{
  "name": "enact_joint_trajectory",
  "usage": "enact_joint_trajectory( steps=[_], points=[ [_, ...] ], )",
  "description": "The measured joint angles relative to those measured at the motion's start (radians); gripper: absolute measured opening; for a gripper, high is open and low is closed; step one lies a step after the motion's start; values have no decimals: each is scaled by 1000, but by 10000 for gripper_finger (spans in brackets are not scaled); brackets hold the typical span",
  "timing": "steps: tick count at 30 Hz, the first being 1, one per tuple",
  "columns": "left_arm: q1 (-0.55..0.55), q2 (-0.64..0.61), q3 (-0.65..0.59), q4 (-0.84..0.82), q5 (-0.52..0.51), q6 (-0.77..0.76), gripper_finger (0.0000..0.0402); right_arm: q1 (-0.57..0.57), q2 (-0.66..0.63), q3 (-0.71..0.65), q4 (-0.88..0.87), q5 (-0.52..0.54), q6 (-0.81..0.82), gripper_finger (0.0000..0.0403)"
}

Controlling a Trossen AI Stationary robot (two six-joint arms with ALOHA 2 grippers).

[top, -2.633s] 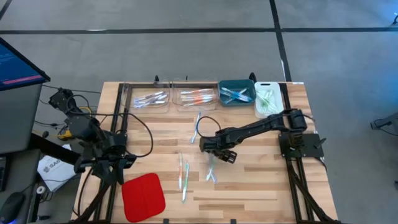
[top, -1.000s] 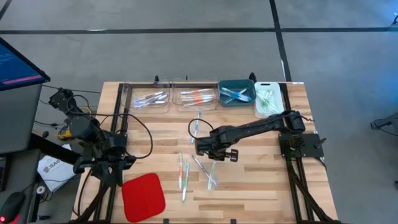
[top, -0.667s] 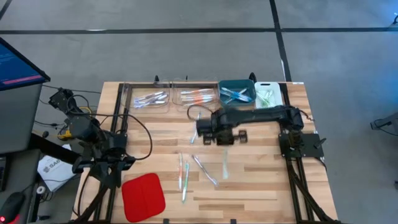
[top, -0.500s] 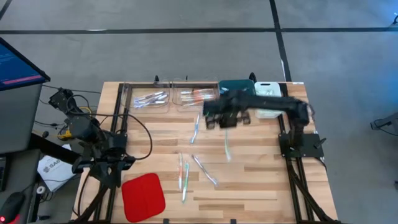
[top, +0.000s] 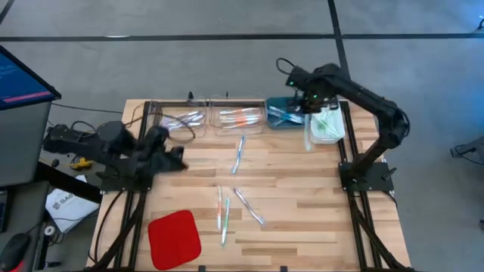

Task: Pick & Place Toothbrushes
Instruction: Put the green toothbrush into the white bin

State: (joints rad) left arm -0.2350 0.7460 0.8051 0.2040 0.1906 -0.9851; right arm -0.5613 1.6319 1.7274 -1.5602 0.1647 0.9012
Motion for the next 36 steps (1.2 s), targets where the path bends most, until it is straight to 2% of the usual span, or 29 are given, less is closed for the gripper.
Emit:
enact_joint_trajectory(
  steps=[4,7,11,17,29,36],
  points=[
    [132,10,0,5,-31,-6,108,-122,-29,-58,-2,48,-205,0],
    [190,33,0,7,-53,-6,108,-199,-39,-81,-2,114,-330,0],
    [222,83,0,5,-83,-7,108,-281,-37,-92,52,150,-496,0],
    [226,173,-1,25,-115,-45,108,-378,-24,-175,158,149,-617,0],
    [229,232,-1,144,-132,-69,108,-415,-23,-451,375,143,-726,0],
    [229,232,-1,151,-139,-68,108,-405,-23,-505,445,143,-788,0]
  ],
)
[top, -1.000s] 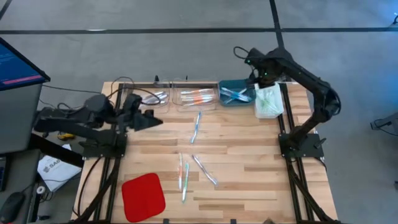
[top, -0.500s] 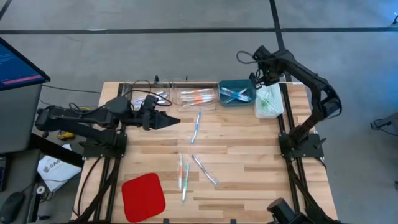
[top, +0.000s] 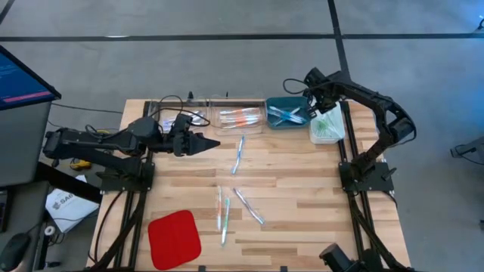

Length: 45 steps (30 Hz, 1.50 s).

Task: Pick & Place Toothbrushes
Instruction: Put the green toothbrush into the white bin

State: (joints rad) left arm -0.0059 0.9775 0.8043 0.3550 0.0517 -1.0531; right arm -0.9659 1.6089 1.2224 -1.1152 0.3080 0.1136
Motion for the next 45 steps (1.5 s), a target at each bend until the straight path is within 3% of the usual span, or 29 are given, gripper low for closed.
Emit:
enact_joint_trajectory(
  steps=[22,35,45],
  points=[
    [-53,0,0,6,-43,0,108,10,0,0,101,-2,-178,0],
    [-70,0,0,8,-64,-4,108,10,103,-33,114,-19,-196,0],
    [-86,0,0,12,-79,-6,108,8,113,-34,175,-16,-166,0]
  ],
)
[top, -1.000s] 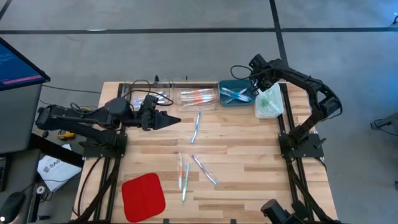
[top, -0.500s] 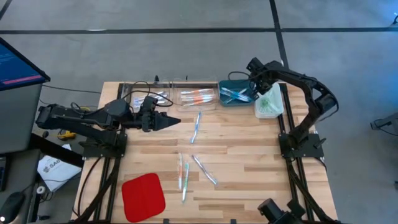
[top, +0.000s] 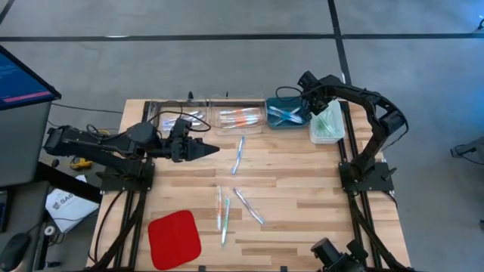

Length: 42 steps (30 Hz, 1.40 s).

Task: Pick & Place Toothbrushes
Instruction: Put the green toothbrush into the white bin, then put the blue toothbrush into the blue bin

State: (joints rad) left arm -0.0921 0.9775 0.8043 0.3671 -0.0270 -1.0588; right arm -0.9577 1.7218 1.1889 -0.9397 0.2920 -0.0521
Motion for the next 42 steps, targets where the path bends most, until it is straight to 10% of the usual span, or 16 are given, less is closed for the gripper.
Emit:
enact_joint_trajectory(
  steps=[12,42],
  points=[
    [1,0,0,0,0,0,108,3,0,0,-21,1,-53,8],
    [1,0,0,0,-7,38,108,67,-218,1,-123,27,17,233]
  ],
)
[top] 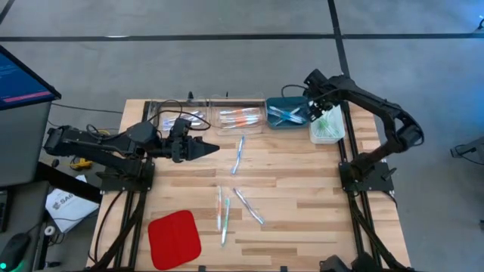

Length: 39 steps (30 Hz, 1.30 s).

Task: Pick & Place Toothbrushes
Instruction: Put the blue toothbrush into the blue bin

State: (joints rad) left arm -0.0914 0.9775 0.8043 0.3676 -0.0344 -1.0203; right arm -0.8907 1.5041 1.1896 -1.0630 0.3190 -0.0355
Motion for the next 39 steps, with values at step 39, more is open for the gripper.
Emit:
enact_joint_trajectory(
  steps=[39],
  points=[
    [-2,0,0,-59,357,126,108,762,-141,0,639,-218,1018,211]
  ],
)
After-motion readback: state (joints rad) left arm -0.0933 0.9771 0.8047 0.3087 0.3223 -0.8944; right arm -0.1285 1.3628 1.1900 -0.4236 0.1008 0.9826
